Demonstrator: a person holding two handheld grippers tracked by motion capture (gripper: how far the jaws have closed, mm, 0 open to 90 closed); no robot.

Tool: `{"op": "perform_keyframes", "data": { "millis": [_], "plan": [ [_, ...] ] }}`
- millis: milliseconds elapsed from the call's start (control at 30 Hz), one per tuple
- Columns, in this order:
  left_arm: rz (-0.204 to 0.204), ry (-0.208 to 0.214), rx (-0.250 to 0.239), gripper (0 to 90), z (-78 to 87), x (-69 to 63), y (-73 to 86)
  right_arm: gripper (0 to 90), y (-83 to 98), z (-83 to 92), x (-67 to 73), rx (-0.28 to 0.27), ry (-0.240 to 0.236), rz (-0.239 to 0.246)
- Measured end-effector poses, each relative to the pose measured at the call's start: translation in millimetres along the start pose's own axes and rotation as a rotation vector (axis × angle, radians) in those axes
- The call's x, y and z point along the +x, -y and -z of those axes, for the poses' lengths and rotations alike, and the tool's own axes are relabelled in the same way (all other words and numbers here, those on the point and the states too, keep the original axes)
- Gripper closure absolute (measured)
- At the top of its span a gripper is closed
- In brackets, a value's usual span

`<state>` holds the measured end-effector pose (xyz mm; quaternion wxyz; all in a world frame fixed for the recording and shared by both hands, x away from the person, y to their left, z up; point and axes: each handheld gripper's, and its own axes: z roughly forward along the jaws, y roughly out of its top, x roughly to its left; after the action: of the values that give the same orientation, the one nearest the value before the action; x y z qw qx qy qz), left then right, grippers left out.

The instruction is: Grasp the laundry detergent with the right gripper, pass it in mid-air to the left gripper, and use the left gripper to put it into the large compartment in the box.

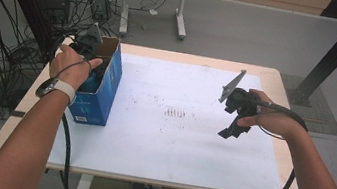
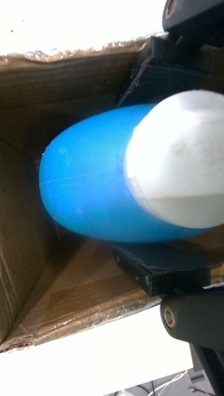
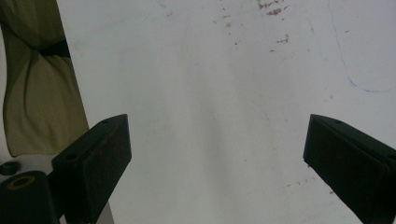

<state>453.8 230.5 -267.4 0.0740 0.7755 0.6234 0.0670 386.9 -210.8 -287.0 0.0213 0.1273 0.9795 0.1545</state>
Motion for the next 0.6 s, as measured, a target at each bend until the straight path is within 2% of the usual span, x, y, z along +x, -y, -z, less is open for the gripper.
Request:
{"op": "perform_keyframes", "data": {
  "millis": [67,133,200,300,367,467,600],
  "plan": [
    [-0.008,-0.01,-0.004,25.7,2.8,-0.1,0.0,7.5,-0.4,0.8,0.6,-0.002,0.0,0.001],
    [0.004,0.009,-0.021,23.0,7.5,0.8,0.1,7.5,-0.8,1.4,0.9,-0.001,0.002,0.002],
    [-0.001,0.003,-0.032,20.2,12.1,0.3,-0.2,7.5,-1.4,1.8,1.2,-0.002,0.003,0.004],
    [-0.005,0.028,-0.05,17.4,17.9,-0.4,0.0,7.5,-2.6,1.7,2.3,-0.004,0.002,0.007],
    [-0.015,0.025,-0.062,14.5,22.1,-0.6,0.6,7.5,-2.9,2.2,3.0,-0.004,0.002,0.008],
    [-0.027,0.029,-0.084,13.8,29.5,-0.9,1.4,7.5,-2.6,3.6,4.0,-0.022,-0.007,0.007],
    [-0.054,0.034,-0.094,13.6,40.0,-3.4,0.8,7.5,-2.6,5.9,5.2,-0.014,-0.002,0.007]
  ]
}}
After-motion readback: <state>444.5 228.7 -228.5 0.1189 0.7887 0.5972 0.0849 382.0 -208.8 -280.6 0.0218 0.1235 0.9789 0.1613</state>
